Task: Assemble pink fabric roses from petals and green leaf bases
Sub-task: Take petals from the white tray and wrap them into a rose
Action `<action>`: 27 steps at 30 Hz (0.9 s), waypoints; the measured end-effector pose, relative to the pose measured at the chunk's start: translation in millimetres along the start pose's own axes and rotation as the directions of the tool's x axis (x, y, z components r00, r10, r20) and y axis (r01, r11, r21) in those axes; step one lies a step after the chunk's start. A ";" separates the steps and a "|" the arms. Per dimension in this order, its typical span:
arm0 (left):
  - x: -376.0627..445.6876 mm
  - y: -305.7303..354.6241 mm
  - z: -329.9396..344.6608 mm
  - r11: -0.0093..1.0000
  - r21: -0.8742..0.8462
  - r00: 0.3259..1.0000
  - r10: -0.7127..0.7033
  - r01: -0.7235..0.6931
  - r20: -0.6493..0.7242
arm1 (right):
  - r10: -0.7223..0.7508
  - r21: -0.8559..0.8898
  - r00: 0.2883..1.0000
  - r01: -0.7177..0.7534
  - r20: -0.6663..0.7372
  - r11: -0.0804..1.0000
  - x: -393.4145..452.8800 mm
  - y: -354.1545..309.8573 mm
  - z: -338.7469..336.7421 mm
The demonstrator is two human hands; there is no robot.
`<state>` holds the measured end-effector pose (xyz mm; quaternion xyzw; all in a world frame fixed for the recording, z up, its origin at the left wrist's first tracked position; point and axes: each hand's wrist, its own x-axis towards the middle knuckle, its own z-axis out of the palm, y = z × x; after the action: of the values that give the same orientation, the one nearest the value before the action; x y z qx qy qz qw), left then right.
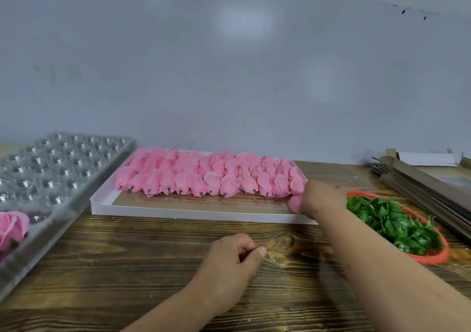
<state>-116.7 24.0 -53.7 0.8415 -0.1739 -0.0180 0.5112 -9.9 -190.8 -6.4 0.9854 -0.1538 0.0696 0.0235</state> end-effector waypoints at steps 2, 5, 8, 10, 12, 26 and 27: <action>-0.1 -0.1 -0.3 1.000 0.000 1.000 0.000 0.000 0.006 | -0.025 -0.029 1.000 0.025 0.005 0.999 3.4 -2.7 2.8; 0.2 -1.5 -0.6 1.000 -0.010 1.000 -0.002 0.002 0.014 | -0.053 -0.050 0.999 0.053 -0.005 0.997 6.9 -4.1 5.1; 1.4 -3.4 -0.2 1.000 -0.011 1.000 -0.002 0.002 0.018 | -0.050 -0.043 0.999 0.050 -0.017 0.998 8.3 -3.6 6.6; 1.8 -4.0 -0.3 1.000 -0.009 1.000 -0.003 0.003 0.027 | -0.048 -0.036 0.999 0.047 -0.018 0.998 8.3 -3.4 7.3; 1.9 -4.1 -0.6 1.000 -0.008 0.999 -0.002 0.002 0.032 | -0.029 -0.016 0.999 0.029 -0.015 0.999 7.1 -3.7 5.4; 0.7 -2.8 -2.7 0.968 -0.250 0.998 0.017 0.000 0.064 | -0.226 0.893 0.970 0.028 0.083 0.448 -53.8 -21.9 -51.4; 1.1 -2.5 -3.2 0.952 -0.306 0.998 0.004 0.015 0.060 | -0.259 0.923 0.961 0.007 0.101 0.386 -61.1 -23.9 -49.2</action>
<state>-114.3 27.5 -54.2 0.7515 -0.1818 -0.0716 0.6301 -66.5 -146.3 32.8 0.8457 -0.0118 0.0266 -0.5329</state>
